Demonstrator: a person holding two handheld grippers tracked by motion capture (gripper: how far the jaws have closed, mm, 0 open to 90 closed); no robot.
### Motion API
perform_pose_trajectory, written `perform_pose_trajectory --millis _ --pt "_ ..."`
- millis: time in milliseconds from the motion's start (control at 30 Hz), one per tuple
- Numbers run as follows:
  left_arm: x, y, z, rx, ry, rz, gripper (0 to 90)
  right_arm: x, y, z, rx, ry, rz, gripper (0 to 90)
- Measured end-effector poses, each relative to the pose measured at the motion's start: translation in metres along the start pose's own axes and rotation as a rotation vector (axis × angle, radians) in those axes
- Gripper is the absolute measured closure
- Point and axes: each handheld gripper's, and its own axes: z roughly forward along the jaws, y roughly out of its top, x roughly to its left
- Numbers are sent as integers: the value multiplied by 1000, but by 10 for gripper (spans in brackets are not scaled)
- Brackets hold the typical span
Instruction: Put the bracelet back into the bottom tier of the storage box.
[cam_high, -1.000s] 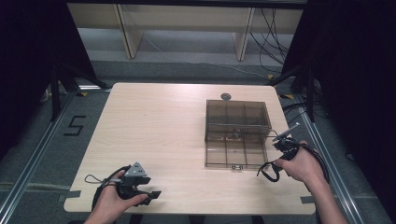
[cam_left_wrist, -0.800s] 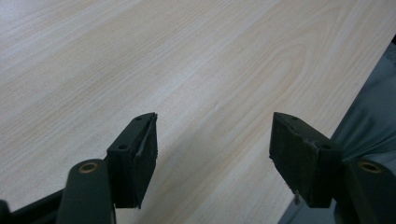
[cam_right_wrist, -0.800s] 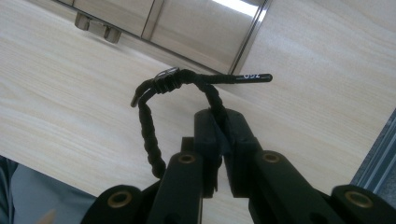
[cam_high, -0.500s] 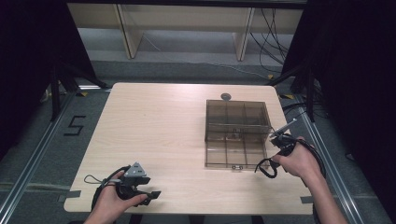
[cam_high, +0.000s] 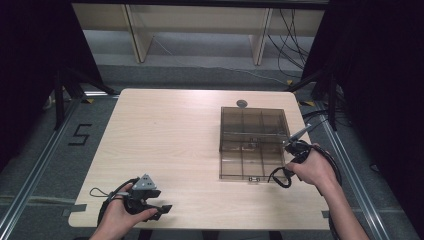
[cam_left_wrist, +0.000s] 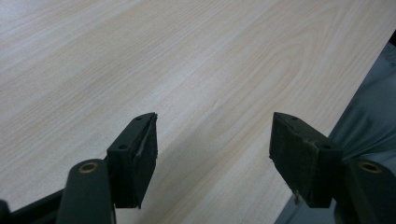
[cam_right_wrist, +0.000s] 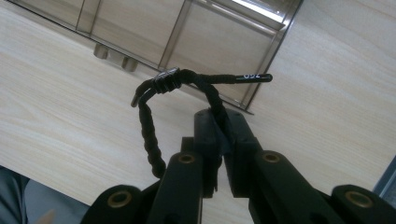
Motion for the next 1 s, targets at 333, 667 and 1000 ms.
perform_pose_trajectory --millis 333,667,1000 --pt "-1 1 1 6 -5 13 324 1 9 -2 -17 18 22 850" --pt "-1 0 2 7 -3 -2 324 -2 15 0 -11 20 17 850" --pt "-1 0 1 -11 0 -7 324 -4 21 4 27 32 29 851"
